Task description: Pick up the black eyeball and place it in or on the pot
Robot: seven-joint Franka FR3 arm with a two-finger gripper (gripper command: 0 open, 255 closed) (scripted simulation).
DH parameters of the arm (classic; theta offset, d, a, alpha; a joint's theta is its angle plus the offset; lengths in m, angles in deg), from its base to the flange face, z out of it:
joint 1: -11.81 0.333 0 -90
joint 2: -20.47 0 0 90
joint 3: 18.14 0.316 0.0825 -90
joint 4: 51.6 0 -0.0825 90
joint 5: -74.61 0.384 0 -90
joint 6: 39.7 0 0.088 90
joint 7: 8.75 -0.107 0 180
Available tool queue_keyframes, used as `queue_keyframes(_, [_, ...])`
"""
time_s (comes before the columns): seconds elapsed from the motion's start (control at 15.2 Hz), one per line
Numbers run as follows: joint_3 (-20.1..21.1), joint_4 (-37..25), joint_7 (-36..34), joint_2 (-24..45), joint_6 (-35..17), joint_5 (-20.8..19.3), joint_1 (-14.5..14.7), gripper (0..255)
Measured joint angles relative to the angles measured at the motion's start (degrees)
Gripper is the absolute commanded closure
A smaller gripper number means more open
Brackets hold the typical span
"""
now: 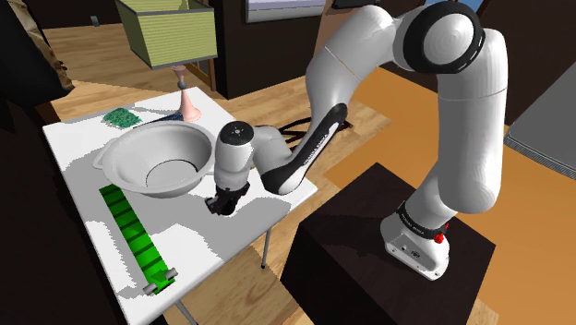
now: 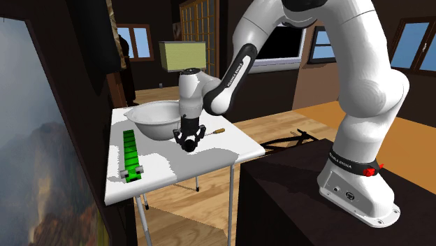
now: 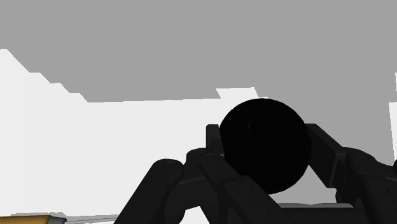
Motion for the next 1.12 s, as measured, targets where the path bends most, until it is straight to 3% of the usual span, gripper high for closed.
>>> queue_keyframes(1.12, [9.5, 2.0, 9.2, -10.7, 7.3, 12.2, -7.2, 255])
